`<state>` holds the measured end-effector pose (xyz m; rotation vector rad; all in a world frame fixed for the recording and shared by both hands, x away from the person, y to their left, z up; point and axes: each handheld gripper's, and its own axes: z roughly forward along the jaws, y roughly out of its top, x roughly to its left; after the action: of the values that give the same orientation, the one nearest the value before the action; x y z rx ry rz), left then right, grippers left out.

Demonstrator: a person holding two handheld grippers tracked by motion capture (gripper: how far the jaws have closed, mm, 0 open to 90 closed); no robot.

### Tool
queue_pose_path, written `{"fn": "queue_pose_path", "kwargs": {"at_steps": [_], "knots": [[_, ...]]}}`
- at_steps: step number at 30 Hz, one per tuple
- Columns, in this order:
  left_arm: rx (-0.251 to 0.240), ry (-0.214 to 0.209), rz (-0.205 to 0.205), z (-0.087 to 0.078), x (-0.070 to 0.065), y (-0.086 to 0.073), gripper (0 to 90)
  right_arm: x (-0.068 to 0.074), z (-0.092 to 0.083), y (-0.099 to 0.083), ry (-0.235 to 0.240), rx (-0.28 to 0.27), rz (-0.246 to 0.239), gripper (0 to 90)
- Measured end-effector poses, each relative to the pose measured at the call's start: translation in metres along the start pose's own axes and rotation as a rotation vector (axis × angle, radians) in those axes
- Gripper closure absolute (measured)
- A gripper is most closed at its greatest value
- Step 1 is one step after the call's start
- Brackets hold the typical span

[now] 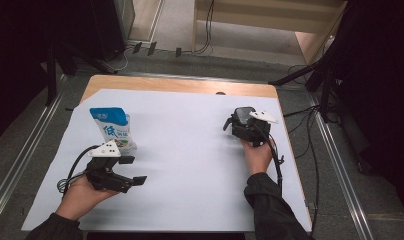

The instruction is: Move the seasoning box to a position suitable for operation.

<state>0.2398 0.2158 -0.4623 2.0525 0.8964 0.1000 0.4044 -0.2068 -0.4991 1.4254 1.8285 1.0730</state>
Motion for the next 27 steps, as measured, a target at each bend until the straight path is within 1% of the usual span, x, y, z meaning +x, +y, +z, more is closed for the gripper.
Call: {"fn": "queue_pose_path", "kwargs": {"at_steps": [1, 2, 5, 6, 8, 9, 10, 12, 15, 17, 18, 20, 21, 25, 27], "knots": [[0.000, 0.000, 0.000, 0.000, 0.000, 0.000, 15.2, 0.000, 0.000, 0.000, 0.000, 0.000, 0.000, 15.5], [-0.008, -0.001, 0.000, 0.001, 0.000, 0.001, 15.2, 0.001, -0.005, 0.002, 0.011, -0.015, 0.004, 15.5], [-0.009, -0.001, 0.001, 0.003, 0.000, 0.004, 15.2, 0.004, -0.012, 0.003, 0.032, -0.024, 0.011, 15.5], [-0.009, -0.001, 0.001, 0.003, 0.000, 0.004, 15.3, 0.004, -0.012, 0.003, 0.032, -0.024, 0.011, 15.5], [-0.006, -0.004, 0.003, 0.004, 0.000, 0.007, 16.4, 0.008, -0.017, 0.003, 0.044, -0.021, -0.007, 15.5], [-0.010, -0.007, 0.007, 0.006, 0.000, 0.009, 17.3, 0.012, -0.021, 0.002, 0.052, -0.015, -0.016, 15.5], [-0.010, -0.007, 0.007, 0.006, 0.000, 0.009, 17.4, 0.012, -0.021, 0.002, 0.052, -0.015, -0.016, 15.5], [0.002, -0.016, 0.015, 0.009, -0.001, 0.012, 17.5, 0.017, -0.027, 0.000, 0.069, -0.012, -0.023, 15.6], [0.008, -0.020, 0.023, 0.011, 0.000, 0.015, 18.1, 0.024, -0.033, -0.002, 0.088, -0.010, -0.038, 15.5], [0.005, -0.033, 0.034, 0.013, 0.000, 0.017, 23.9, 0.028, -0.038, -0.004, 0.103, -0.009, -0.042, 15.5], [0.009, -0.038, 0.040, 0.014, 0.001, 0.018, 25.3, 0.031, -0.041, -0.005, 0.108, -0.010, -0.044, 15.5], [0.010, -0.034, 0.040, 0.014, 0.001, 0.019, 25.3, 0.033, -0.043, -0.005, 0.117, -0.010, -0.047, 15.5], [0.015, -0.032, 0.044, 0.015, 0.002, 0.021, 25.7, 0.038, -0.047, -0.007, 0.137, -0.012, -0.050, 15.5], [0.019, -0.051, 0.050, 0.018, 0.006, 0.024, 30.6, 0.047, -0.055, -0.011, 0.166, -0.012, -0.055, 15.5], [0.020, -0.049, 0.047, 0.019, 0.007, 0.025, 30.8, 0.050, -0.057, -0.012, 0.173, -0.011, -0.061, 15.5]]}}
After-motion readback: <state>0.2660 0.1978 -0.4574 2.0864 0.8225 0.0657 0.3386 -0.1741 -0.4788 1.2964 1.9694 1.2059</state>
